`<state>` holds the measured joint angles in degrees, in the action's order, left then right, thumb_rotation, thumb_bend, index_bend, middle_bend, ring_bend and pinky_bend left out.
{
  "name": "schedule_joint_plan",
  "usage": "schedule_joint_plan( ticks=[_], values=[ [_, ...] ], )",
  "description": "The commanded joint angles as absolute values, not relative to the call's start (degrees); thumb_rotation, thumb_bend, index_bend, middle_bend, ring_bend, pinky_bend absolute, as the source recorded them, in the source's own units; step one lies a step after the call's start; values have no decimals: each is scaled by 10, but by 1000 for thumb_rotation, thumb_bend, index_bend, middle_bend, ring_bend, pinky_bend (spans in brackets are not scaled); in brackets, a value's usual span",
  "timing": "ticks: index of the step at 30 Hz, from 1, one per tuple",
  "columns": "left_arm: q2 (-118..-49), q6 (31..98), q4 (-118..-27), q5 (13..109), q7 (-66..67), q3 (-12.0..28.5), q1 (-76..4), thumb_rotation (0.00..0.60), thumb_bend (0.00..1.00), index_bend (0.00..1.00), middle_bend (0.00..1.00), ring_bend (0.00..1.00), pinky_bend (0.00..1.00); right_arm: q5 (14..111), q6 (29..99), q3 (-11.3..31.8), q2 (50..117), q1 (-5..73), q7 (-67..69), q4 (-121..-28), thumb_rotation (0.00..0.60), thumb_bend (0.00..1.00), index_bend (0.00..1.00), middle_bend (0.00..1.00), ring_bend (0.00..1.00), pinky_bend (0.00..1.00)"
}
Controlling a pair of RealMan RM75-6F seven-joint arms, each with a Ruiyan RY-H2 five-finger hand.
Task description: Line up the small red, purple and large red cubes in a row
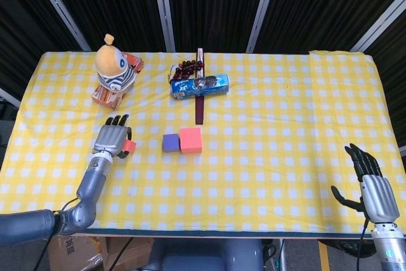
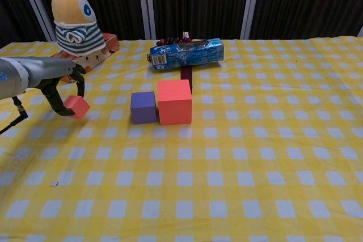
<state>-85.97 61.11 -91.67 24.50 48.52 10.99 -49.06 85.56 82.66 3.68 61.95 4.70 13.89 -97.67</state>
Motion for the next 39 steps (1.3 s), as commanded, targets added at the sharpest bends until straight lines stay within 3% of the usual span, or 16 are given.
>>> schedule_joint_plan(
  ticks=[1,19,39],
  values=[
    [-892,665,-937,172,535,133,-522,600,340,451,0,0,79,856,826,37,619,47,140,-976,600,365,0,0,0,1],
    [-986,708,-841,70,568,202,-583,600,340,441,0,0,79,861,827,36,619,48,147,-976,600,365,0,0,0,1],
    [-1032,711,-809,62,571,227,-601,600,340,441,0,0,79,867,830,34,618,48,154,-975,600,365,0,0,0,1]
  ],
)
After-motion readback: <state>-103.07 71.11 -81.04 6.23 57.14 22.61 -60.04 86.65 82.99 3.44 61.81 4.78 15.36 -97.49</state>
